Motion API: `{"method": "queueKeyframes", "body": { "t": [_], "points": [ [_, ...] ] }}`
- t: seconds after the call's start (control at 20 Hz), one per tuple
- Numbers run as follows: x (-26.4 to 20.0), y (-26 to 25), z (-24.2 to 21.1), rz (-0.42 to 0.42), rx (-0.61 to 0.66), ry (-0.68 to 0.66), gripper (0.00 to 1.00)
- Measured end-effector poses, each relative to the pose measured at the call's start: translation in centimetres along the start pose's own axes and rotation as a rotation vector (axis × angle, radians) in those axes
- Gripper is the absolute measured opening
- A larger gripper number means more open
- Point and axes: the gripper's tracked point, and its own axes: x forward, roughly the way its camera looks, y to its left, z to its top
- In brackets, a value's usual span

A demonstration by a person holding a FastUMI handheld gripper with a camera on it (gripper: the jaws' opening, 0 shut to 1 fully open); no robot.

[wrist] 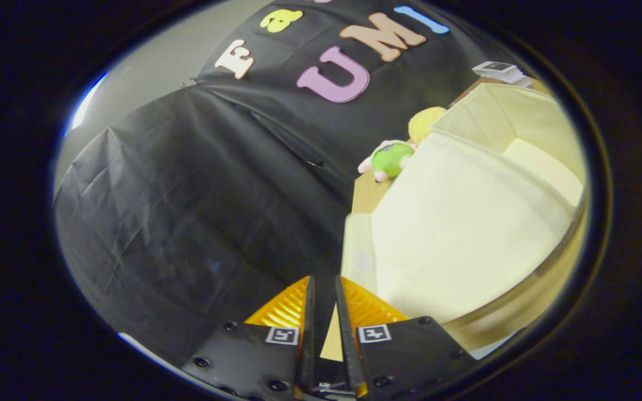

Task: Open the storage box then place both shoes into the box .Put the left shoe in first, then the right shoe, with the right side of both shoes facing outward in a uniform manner.

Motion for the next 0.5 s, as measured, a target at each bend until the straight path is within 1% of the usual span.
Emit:
{"method": "queueKeyframes", "body": {
  "t": [0.1, 0.15, 0.3, 0.4, 0.5],
  "points": [
    [-0.4, -1.1, 0.4, -0.049, -0.061, 0.026, 0.61],
    [-0.8, -1.5, 1.1, -0.051, -0.089, 0.024, 0.71],
    [-2.3, -3.1, 3.6, -0.102, -0.155, 0.026, 1.00],
    [-3.6, -4.2, 6.2, -0.138, -0.193, 0.018, 1.00],
    [-5.3, -5.5, 9.5, -0.191, -0.232, 0.001, 1.00]
  ]
}}
